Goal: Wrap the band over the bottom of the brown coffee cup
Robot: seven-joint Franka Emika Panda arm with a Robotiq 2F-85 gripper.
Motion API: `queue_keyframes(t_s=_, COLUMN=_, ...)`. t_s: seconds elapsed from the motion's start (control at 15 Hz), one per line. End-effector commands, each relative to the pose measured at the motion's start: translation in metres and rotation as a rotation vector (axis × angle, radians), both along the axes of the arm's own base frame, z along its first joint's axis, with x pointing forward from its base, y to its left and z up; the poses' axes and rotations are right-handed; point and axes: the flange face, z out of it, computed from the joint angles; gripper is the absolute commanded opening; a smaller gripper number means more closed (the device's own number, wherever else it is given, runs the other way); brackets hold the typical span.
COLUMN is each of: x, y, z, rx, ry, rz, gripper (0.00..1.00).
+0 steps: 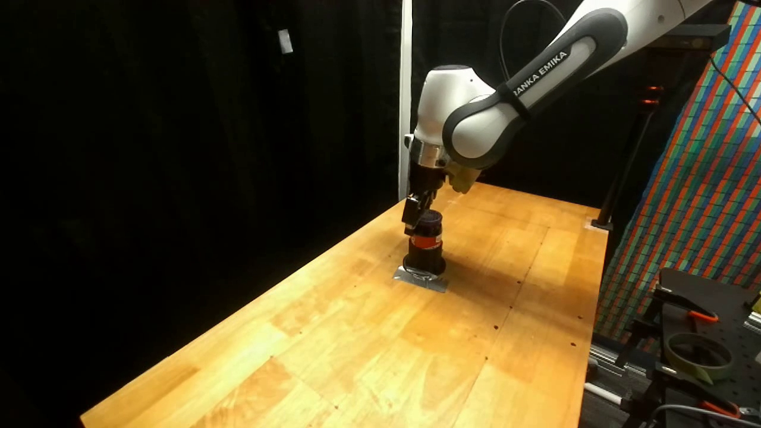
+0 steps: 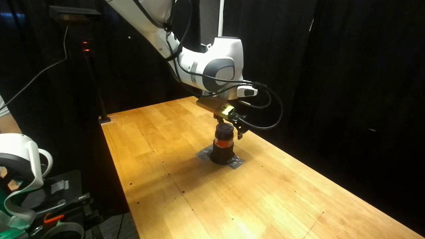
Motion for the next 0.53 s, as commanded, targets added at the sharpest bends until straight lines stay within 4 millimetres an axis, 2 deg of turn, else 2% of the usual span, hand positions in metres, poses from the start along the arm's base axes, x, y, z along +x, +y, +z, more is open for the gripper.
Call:
queue_keyframes(t_s=0.0, x=0.0066, y=-0.0021, z=-0.0042, rx=-0.026, ry=-0.066, rz=-0.031, gripper=1.00)
queue_keyframes(t_s=0.27, x=0.0075, y=-0.0045, z=-0.0088, rx=-0.039, ry=-0.086, rz=-0.053, gripper=1.00)
queue_keyframes(t_s=0.47, x=-0.0009, y=-0.0008, z=-0.0072, rx=-0.017, ry=-0.024, rz=-0.037, gripper=1.00)
